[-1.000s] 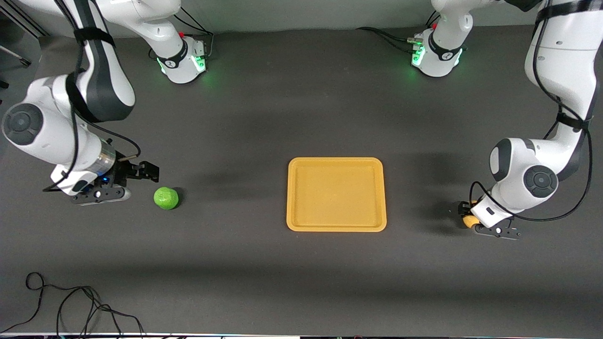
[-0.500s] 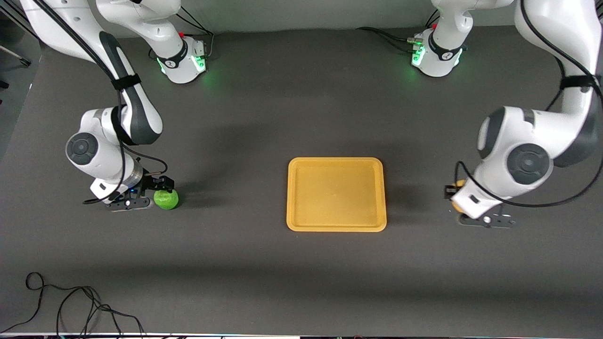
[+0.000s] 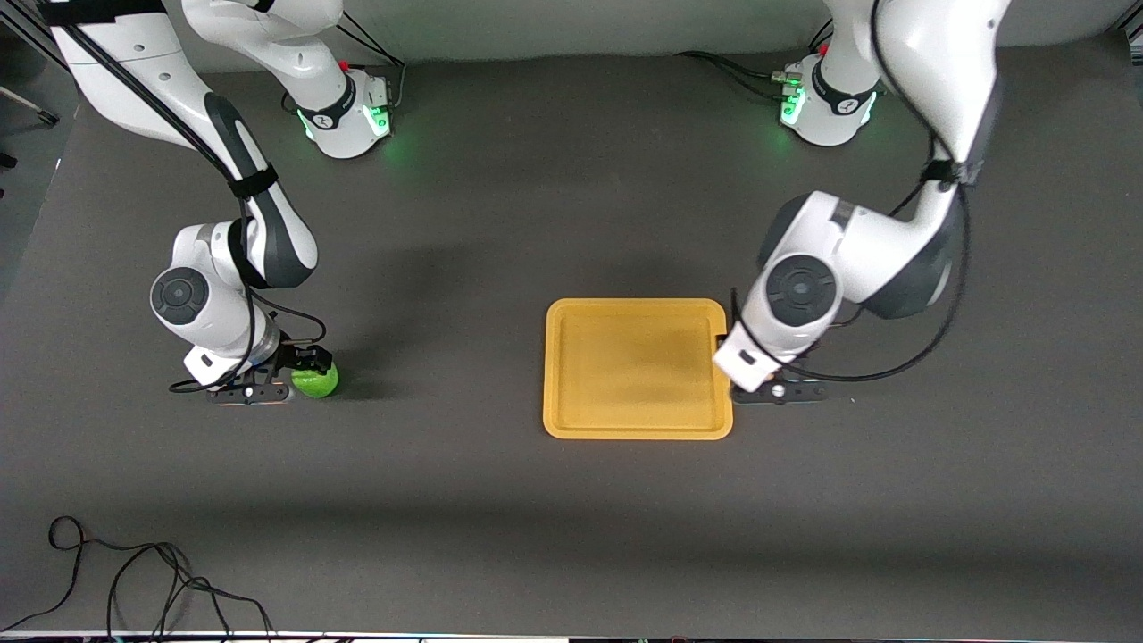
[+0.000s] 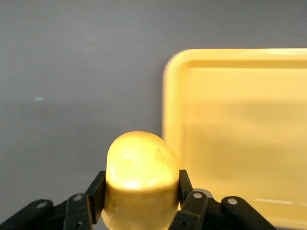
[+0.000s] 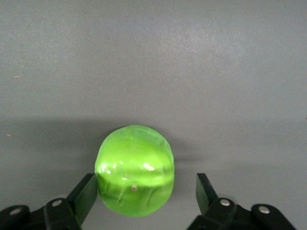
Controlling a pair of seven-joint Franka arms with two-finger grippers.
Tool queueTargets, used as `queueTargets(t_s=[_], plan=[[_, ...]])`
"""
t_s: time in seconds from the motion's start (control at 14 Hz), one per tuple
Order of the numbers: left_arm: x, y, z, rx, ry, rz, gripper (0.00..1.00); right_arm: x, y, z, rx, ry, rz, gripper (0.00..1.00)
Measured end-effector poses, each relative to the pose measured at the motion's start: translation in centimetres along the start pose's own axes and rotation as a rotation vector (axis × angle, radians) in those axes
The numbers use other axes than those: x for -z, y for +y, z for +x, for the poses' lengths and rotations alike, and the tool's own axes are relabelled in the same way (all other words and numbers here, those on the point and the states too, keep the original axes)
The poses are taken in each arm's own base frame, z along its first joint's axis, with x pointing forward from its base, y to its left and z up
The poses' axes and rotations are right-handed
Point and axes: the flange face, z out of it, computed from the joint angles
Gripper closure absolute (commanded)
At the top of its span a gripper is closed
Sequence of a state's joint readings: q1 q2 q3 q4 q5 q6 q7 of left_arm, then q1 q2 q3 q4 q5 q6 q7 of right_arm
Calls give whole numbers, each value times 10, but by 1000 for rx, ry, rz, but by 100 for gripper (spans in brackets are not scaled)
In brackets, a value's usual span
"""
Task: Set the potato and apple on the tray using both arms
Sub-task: 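Carry the potato toward the tray while the right gripper grasps the apple, then release the potato on the tray while the right gripper carries the apple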
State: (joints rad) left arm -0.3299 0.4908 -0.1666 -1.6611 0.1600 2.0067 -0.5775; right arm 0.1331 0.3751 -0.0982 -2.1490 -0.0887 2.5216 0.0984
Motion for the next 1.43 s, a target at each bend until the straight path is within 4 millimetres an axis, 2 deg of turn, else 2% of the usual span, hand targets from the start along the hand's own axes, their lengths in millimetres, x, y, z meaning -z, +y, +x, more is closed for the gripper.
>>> queueTargets(t_s=[0.14,0.21,0.36,0.43,0.57,0.64,0.79,0.93,1.14,1.21,1.29,1.36,1.43], plan=[[-30,30,-4,14,8,-14,67,-10,0,0,-10,3,0,17],[-45,40,-6,14,2,-16,67,-13,1,0,-15,2,0,28],[-67,48,-6,13,-13,-13,67,-15,2,2,-22,1,1,56],[-72,47,-5,16,-17,-12,67,-12,2,5,-26,6,2,59],[-75,48,-3,25,-15,-14,66,-2,1,12,-33,-10,4,59],[-76,50,-4,26,-15,-13,66,10,-1,19,-36,-32,7,59],[-80,55,-7,29,-20,-10,65,53,-16,35,-21,-67,10,59],[-85,60,-10,26,-26,-6,65,104,-55,47,0,-68,60,59],[-93,68,-14,23,-28,-3,61,146,-131,47,45,-29,147,61],[-96,68,-14,21,-29,1,52,155,-157,46,42,-16,153,61],[-97,67,-13,19,-27,6,23,160,-177,47,38,-6,156,61],[-98,66,-12,19,-25,10,0,161,-193,49,42,1,158,61],[-98,64,-11,21,-23,13,0,160,-209,51,41,5,160,61]])
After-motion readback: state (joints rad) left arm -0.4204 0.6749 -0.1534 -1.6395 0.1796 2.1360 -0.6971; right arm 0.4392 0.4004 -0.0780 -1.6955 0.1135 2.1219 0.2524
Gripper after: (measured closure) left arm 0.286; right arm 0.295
